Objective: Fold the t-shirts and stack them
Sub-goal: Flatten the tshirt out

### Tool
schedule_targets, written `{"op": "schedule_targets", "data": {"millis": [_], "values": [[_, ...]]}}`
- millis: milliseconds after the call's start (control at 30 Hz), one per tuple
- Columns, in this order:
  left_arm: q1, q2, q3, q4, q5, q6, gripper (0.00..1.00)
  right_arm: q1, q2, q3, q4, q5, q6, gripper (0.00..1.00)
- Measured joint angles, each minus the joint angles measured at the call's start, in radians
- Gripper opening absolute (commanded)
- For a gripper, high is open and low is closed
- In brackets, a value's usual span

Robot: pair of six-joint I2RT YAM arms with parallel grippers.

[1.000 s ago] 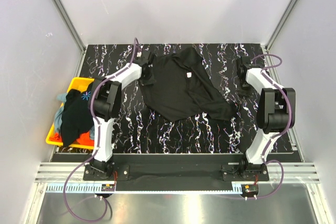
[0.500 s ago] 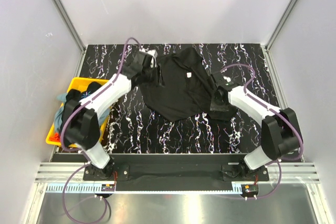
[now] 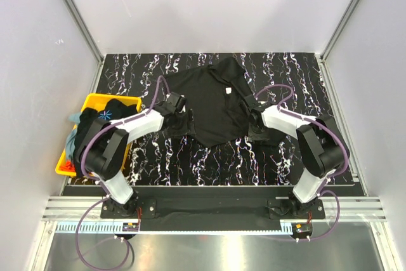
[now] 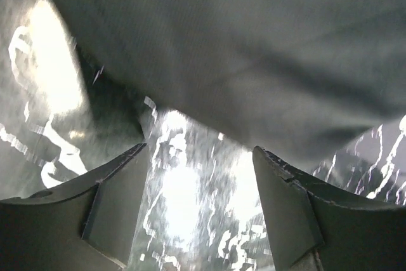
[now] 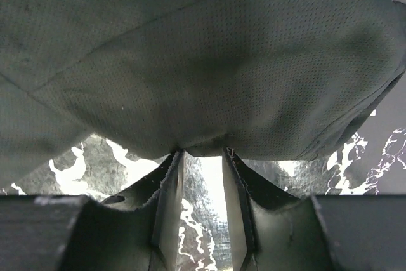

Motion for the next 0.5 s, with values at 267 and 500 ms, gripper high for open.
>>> {"op": "schedule_targets", "data": {"millis": [267,500], "values": [[-0.015,0.072,0.041,0.063,-0.033,-0.021,0.46,0.001,0.005,-0.002,0.009,0.045,0.012,0.05],[-0.018,0.095,0.126,-0.033,-0.093,-0.001,0.00,0.001,-0.002,0.047,-0.082,0.080,0.012,0.00]]}}
